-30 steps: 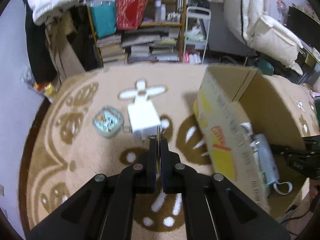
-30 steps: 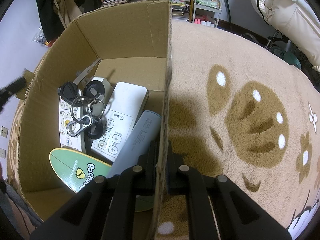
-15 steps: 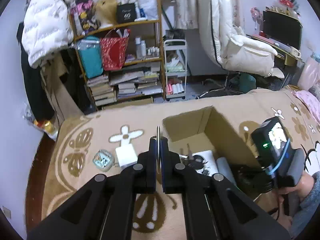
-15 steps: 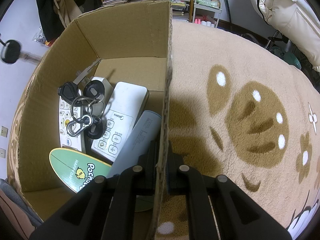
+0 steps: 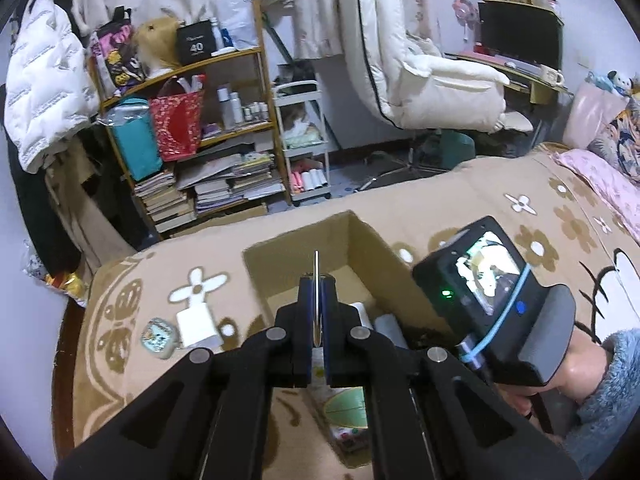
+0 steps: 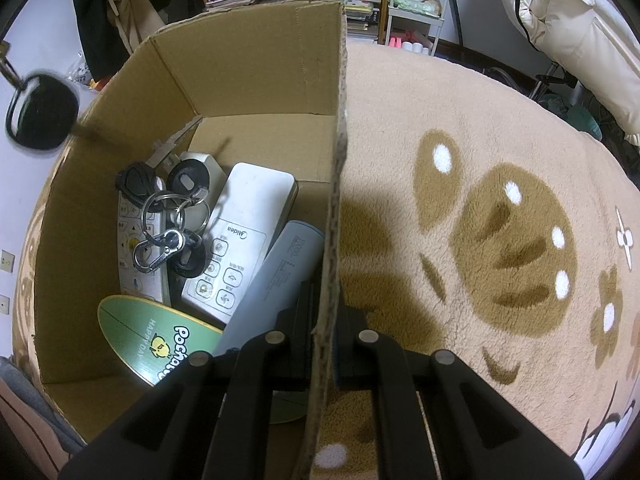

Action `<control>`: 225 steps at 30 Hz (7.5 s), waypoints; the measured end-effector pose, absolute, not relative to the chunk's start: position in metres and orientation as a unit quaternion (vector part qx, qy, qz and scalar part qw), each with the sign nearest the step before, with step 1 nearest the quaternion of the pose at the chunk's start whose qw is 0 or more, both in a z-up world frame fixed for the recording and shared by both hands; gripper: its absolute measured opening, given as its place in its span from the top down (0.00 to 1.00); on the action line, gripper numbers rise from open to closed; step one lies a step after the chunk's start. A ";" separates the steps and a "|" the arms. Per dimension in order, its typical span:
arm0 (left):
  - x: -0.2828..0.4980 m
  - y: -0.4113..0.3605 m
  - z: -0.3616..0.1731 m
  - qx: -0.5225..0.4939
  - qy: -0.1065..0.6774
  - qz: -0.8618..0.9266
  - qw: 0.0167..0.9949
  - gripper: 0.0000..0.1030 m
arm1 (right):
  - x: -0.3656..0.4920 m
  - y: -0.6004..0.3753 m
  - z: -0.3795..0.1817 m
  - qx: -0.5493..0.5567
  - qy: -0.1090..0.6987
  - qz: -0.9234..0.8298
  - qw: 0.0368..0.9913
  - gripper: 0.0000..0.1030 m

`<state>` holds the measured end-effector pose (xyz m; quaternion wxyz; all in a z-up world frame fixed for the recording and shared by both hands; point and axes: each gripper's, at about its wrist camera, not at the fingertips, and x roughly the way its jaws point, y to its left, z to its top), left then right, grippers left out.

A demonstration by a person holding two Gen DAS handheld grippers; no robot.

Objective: Organize rigid objects
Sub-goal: 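Carry the car key and card with the left gripper into the box, release, then move the left gripper over the white charger block and grasp it, then carry the white charger block with the left gripper into the box, release, then move the left gripper over the green Cheers case and grasp it, then carry the green Cheers case with the left gripper into the box, release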

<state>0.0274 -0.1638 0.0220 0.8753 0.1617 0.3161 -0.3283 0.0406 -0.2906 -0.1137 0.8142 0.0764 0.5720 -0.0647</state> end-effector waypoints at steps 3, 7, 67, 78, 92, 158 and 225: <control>0.026 -0.173 0.014 0.165 0.324 -0.331 0.871 0.97 | 0.040 -0.292 -0.113 0.077 0.572 -0.064 0.814 0.92; 0.027 -0.179 -0.002 0.159 0.343 -0.331 0.865 0.97 | 0.040 -0.293 -0.113 0.077 0.572 -0.065 0.814 0.92; 0.221 -0.082 -0.074 0.101 0.467 -0.163 0.864 0.04 | 0.038 -0.292 -0.115 0.070 0.581 -0.061 0.809 0.92; 0.233 -0.092 -0.116 0.099 0.490 -0.157 0.852 0.07 | 0.037 -0.298 -0.118 0.074 0.581 -0.057 0.808 0.92; 0.235 -0.097 -0.149 0.093 0.516 -0.154 0.837 0.49 | 0.038 -0.299 -0.120 0.076 0.581 -0.057 0.808 0.92; 0.084 -0.206 -0.059 0.207 0.448 -0.294 0.819 0.50 | 0.035 -0.301 -0.124 0.080 0.583 -0.055 0.807 0.90; 0.197 -0.064 -0.089 0.160 0.450 -0.196 0.856 0.41 | 0.035 -0.297 -0.120 0.078 0.585 -0.056 0.806 0.90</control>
